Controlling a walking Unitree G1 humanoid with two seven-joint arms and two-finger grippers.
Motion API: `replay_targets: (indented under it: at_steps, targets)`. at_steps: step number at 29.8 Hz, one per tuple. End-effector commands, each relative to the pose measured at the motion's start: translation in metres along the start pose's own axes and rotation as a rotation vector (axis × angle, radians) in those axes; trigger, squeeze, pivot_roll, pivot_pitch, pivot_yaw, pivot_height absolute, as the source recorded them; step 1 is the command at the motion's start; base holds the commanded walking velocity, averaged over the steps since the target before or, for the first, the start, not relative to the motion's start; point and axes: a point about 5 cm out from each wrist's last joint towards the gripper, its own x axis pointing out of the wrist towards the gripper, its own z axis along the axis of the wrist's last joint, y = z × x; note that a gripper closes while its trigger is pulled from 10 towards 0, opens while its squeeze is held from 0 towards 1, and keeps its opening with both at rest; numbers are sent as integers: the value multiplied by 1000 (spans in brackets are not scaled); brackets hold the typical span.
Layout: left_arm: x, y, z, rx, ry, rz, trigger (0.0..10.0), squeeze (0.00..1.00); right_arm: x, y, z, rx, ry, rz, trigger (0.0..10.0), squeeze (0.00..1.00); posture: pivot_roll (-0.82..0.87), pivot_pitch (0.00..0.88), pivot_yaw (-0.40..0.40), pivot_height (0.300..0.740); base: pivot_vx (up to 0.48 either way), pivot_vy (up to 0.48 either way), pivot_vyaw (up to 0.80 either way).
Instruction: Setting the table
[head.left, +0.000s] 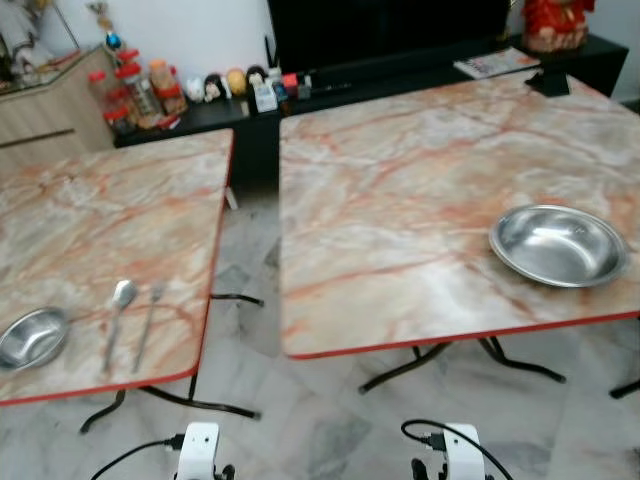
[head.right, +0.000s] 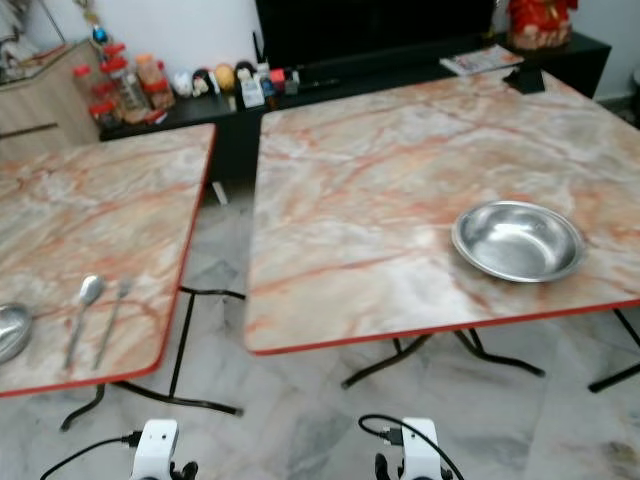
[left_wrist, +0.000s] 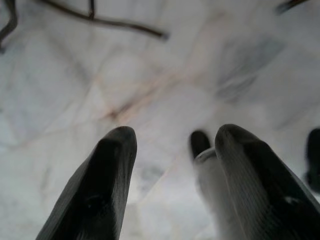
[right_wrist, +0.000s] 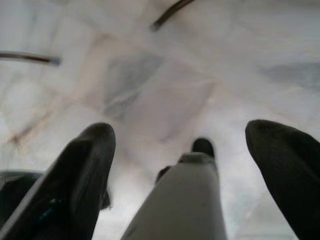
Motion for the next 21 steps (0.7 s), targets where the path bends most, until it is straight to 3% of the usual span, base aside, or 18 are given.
replay_targets:
  at_steps: [1,21]
  targets:
    - [1,0,7,0,-12,3,10000,0,-1,-2,-1,22,-1,-8,10000,0,-219,0,120,740,0,480,0]
    - [2,3,11,-31,-24,24,10000,0,0,-1,-2,45,-5,-9,10000,0,-187,0,106,740,0,480,0]
